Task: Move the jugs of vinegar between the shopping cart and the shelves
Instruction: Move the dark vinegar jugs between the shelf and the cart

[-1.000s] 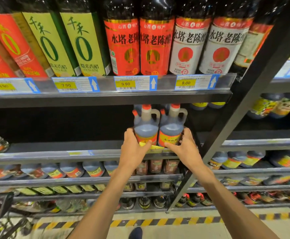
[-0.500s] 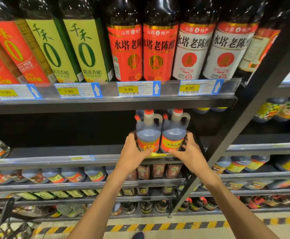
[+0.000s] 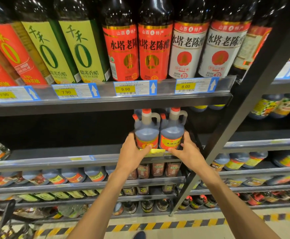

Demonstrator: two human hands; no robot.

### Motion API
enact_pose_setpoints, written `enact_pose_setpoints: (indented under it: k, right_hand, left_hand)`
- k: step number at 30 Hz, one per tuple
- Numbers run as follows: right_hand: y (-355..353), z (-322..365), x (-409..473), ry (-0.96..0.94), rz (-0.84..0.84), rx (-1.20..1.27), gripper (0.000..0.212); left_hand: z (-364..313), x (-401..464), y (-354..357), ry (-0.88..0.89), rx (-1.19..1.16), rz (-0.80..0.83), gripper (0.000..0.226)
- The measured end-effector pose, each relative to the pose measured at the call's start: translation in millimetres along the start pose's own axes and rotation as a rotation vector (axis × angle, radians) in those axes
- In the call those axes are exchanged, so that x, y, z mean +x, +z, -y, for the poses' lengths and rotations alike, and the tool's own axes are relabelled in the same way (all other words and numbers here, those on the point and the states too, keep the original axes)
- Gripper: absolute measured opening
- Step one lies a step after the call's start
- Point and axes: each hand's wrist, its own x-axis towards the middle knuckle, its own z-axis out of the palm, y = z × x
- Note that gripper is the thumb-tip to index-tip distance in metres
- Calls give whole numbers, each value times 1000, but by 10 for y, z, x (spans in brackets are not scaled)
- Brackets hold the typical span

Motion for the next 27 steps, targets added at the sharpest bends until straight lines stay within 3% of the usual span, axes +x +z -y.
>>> enact_pose_setpoints:
  k: [14,17,21,27]
  right_hand:
    - [-5,88,-81,-30,12,-10,77]
    - [0,106,-127,-22,12,-6,86]
    - [-15,130,-221,-35,-55,-25,90]
    - [58,208,-509,-82,-139,-161,87]
  left_hand:
    - [-222,-92,-97,-33,35,56,48]
    - [-254,-200,-155,-11,8,58,55]
    - [-225,-451,-260,14,116,-23,84]
    - [-61,-769,-371,111,332,-65,81]
